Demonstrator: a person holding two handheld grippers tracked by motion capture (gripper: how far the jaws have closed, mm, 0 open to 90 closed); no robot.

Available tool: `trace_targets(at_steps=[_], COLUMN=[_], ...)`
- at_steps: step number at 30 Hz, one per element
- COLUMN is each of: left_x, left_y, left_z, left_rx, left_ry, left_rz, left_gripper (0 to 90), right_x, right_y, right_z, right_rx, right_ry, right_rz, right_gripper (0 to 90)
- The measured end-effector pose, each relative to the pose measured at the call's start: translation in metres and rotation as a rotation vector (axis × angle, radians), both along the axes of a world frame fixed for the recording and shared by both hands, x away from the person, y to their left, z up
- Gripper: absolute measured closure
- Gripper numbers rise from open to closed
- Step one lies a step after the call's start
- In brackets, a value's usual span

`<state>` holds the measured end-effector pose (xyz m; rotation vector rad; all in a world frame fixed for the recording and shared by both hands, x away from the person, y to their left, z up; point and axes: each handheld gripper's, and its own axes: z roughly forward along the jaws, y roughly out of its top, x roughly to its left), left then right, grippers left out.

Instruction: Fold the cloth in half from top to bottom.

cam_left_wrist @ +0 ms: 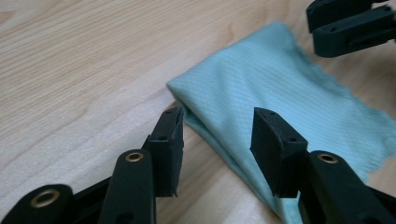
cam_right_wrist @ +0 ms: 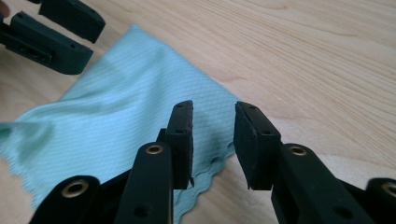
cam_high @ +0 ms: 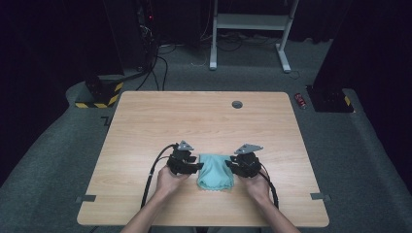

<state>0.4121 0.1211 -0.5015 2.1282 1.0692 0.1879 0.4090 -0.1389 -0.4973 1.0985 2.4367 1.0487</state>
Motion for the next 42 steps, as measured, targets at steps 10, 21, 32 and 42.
trace_targets(at_steps=[10, 21, 32, 42], left_x=[0.017, 0.024, -0.007, -0.036], left_y=[-0.010, -0.010, -0.015, -0.010], left_z=[-0.007, -0.005, 0.013, -0.009], left_rx=[-0.032, -0.026, 0.005, 0.112], left_ry=[0.019, 0.017, -0.112, -0.068], left_rz=[0.028, 0.045, -0.037, -0.187], left_gripper=[76.4, 89.6, 65.0, 58.5], right_x=[0.020, 0.029, 0.013, -0.014], right_y=[0.003, 0.008, 0.012, 0.014], right_z=[-0.010, -0.007, -0.001, -0.013], right_rx=[0.003, -0.060, -0.013, -0.060], right_ry=[0.062, 0.040, 0.013, 0.030], right_rz=[-0.045, -0.025, -0.005, 0.067], right_gripper=[69.7, 90.0, 75.7, 72.3])
